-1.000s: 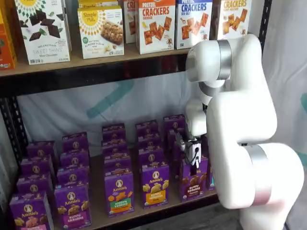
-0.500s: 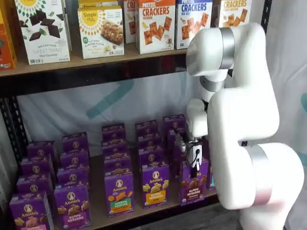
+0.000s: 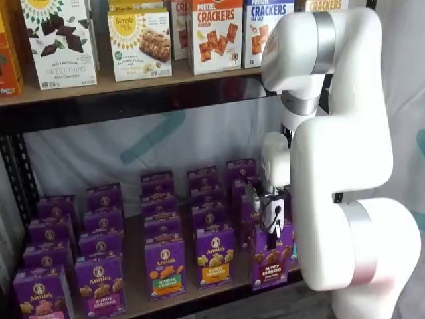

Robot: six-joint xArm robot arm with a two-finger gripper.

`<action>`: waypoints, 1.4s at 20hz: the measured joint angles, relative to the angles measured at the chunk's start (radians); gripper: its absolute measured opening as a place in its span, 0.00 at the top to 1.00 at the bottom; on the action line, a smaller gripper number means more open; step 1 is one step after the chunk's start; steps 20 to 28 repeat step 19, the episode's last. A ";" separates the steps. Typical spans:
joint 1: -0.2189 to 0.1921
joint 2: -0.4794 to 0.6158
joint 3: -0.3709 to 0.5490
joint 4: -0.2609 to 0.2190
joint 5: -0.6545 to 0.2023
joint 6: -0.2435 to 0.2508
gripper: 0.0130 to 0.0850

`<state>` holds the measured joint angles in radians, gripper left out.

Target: Pick up the purple box with a brown patch in the center, on the bottom shelf, the fifth box from the left

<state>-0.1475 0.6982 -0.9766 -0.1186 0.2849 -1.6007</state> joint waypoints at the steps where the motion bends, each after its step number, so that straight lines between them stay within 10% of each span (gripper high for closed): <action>1: 0.002 -0.022 0.024 0.007 -0.003 -0.005 0.78; 13: 0.022 -0.299 0.280 0.002 -0.006 0.020 0.78; 28: 0.027 -0.365 0.328 -0.030 0.020 0.055 0.78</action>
